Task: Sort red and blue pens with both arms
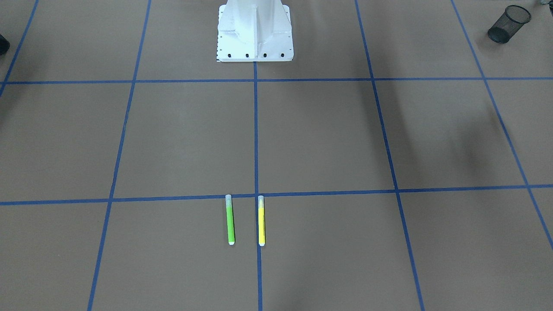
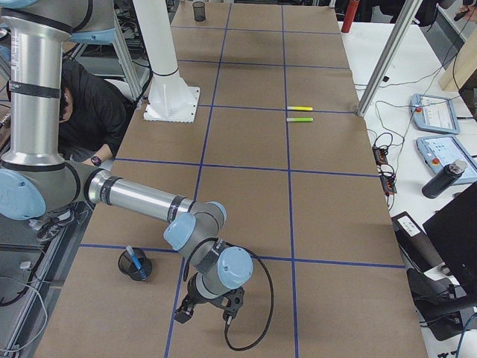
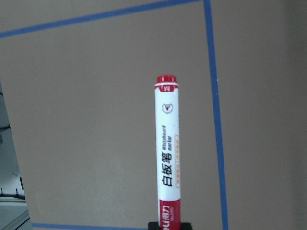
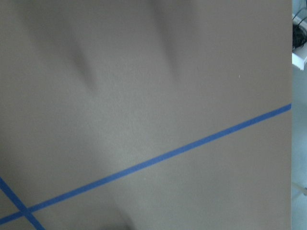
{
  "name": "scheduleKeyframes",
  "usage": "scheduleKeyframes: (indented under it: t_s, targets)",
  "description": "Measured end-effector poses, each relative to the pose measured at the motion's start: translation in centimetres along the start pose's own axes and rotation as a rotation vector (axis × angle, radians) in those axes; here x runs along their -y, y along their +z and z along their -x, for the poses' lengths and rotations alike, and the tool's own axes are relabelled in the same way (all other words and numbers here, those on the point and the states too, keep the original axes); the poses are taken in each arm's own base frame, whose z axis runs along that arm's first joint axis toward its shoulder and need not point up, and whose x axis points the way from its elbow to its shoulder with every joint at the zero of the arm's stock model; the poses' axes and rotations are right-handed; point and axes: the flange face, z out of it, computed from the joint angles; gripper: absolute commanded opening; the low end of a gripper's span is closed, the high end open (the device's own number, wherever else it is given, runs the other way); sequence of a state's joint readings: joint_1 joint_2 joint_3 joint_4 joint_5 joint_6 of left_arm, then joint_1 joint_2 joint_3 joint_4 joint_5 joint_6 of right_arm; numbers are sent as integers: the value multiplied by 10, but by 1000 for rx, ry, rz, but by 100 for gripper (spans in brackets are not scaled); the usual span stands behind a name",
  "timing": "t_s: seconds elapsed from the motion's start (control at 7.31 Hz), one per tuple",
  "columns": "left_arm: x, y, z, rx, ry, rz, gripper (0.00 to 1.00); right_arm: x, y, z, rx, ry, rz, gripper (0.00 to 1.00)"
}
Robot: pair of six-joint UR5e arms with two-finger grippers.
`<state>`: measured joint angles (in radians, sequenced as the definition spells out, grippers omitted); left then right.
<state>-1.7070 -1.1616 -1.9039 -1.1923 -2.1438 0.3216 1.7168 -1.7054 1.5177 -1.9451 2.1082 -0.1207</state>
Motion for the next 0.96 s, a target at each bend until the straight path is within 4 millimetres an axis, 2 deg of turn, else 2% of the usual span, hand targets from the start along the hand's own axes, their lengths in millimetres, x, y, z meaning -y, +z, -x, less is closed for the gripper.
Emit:
scheduleKeyframes:
  t_s: [0.27,0.41,0.68,0.96]
  targets:
    - [-57,34,26,-97,-86,135,0,19,-24,14,-2,40,-151,100]
    - [-78,52,35,-146,-129,199,0,31,-38,25,19,42,-203,100]
    - [-109,90,53,-246,-228,325,0,45,-58,48,72,22,-245,100]
    - [-140,109,59,-354,-301,406,0,48,-66,59,113,6,-255,100]
